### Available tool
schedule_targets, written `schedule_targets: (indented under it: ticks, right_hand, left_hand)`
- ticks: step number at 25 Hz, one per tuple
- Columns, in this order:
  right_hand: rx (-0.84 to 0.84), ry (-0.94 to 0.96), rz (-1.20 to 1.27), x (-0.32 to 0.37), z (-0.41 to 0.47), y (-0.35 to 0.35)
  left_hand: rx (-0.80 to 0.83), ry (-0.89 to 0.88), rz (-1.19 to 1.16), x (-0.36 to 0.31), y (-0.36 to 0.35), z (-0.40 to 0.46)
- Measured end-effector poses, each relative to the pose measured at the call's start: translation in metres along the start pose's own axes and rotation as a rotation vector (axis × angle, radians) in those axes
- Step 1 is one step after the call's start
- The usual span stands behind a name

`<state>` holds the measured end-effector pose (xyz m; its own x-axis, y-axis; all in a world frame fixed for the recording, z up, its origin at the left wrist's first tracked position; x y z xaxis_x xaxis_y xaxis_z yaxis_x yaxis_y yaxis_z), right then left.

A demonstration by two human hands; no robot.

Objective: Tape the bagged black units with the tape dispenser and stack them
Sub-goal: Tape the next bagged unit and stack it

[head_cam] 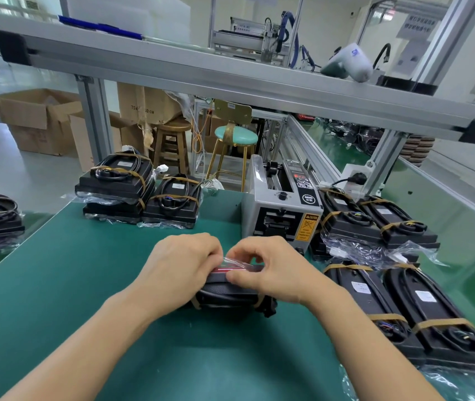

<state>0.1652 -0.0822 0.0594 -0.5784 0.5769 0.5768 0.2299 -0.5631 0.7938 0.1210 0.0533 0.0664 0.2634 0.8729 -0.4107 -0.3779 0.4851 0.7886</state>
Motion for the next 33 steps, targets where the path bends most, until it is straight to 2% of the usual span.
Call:
schedule_targets:
  ticks: [3, 4, 6, 10, 14, 17, 19, 21, 25, 33]
  right_hand:
    - [-0.099, 0.078, -0.422, -0.009, -0.006, -0.002]
    - [-0.11, 0.12, -0.468, -0.009, -0.008, -0.007]
    - [-0.137, 0.141, -0.393, -0.011, -0.01, -0.011]
    - [-0.183, 0.162, -0.26, -0.016, -0.009, -0.011]
    - [-0.195, 0.176, -0.164, -0.016, -0.002, -0.017]
    - [-0.172, 0.198, -0.129, -0.01, 0.008, -0.022]
    - [-0.169, 0.196, -0.101, -0.006, 0.012, -0.025]
    - [-0.16, 0.203, -0.084, -0.004, 0.015, -0.027]
    - [-0.143, 0.203, -0.08, -0.002, 0.019, -0.029]
    - [-0.167, 0.216, -0.141, -0.001, 0.021, -0.03]
  left_hand:
    - [0.004, 0.137, -0.187, 0.021, -0.002, 0.007]
    - [0.024, 0.175, -0.279, 0.026, -0.004, 0.008]
    - [0.048, 0.166, -0.424, 0.024, -0.005, 0.008]
    - [0.0, -0.018, -0.51, 0.018, -0.003, -0.004]
    - [0.012, 0.003, -0.44, 0.036, 0.005, -0.035]
    - [-0.1, 0.203, -0.547, 0.048, 0.012, -0.04]
    - [-0.176, 0.341, -0.504, 0.057, 0.018, -0.039]
    - [-0.209, 0.408, -0.411, 0.059, 0.023, -0.038]
    - [-0.25, 0.178, 0.052, 0.031, 0.038, -0.033]
    - [-0.001, 0.431, -0.052, 0.038, 0.038, -0.011]
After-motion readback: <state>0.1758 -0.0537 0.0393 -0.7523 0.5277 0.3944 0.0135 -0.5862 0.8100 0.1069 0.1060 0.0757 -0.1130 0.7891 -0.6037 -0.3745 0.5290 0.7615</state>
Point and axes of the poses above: each hand's wrist, its own z-axis towards the middle knuckle, its own y-axis out of the back of the hand, x = y × z, the point moved 6 cm from there along z, towards the middle knuckle, and after that the axes turned 7 degrees about -x, right-handed, at the moved point
